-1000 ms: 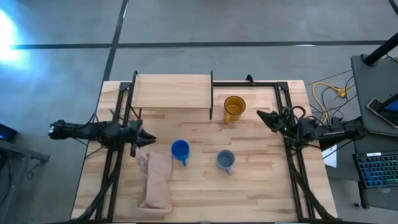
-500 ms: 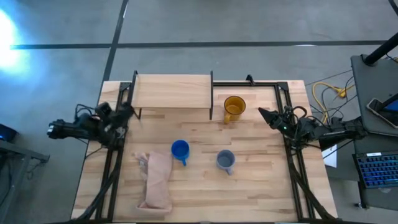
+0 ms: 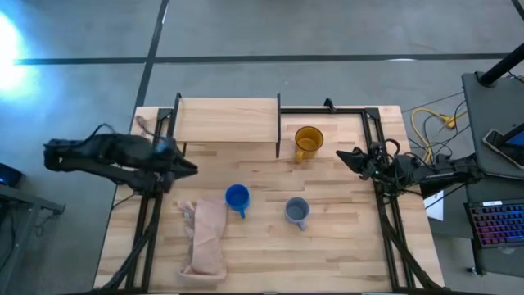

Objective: Stack small to large cups/mugs on shelf
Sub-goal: Put the blue mug on the shelf

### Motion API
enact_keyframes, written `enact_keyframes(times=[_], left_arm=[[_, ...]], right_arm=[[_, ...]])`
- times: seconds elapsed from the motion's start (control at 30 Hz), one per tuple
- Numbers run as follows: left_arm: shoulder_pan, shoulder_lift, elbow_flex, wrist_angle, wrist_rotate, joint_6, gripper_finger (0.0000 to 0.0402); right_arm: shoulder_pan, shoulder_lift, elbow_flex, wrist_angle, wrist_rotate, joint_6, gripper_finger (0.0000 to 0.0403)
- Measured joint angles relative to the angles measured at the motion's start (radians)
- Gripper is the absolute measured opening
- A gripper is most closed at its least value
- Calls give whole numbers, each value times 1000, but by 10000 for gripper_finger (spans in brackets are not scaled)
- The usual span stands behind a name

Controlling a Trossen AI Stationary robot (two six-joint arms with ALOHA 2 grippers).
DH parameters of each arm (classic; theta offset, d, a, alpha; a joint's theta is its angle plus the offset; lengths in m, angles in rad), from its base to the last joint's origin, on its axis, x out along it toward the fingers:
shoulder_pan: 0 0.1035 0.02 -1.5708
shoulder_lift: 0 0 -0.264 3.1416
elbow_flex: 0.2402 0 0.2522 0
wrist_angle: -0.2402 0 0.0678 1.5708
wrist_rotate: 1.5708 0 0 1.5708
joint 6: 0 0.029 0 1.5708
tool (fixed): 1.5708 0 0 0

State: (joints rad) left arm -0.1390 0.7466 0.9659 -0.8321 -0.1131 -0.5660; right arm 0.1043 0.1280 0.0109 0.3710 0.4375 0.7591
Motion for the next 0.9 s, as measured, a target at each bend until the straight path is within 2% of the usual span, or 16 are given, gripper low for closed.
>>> enact_keyframes(times=[0.13,0.2,0.3,0.47,0.7,0.9], left_arm=[[3,190,88,-22,-47,-11,68],[25,283,111,-14,-68,-158,68],[73,422,113,-38,20,-350,68],[75,590,131,-22,69,-450,68],[76,692,168,-75,51,-479,68],[76,663,190,-128,50,-514,68]], right_arm=[[0,5,0,0,0,-7,82],[0,8,0,-3,0,-1,82],[0,18,0,0,0,1,82],[0,33,0,-2,0,3,82],[0,39,0,0,0,7,82],[0,39,0,-1,0,7,82]])
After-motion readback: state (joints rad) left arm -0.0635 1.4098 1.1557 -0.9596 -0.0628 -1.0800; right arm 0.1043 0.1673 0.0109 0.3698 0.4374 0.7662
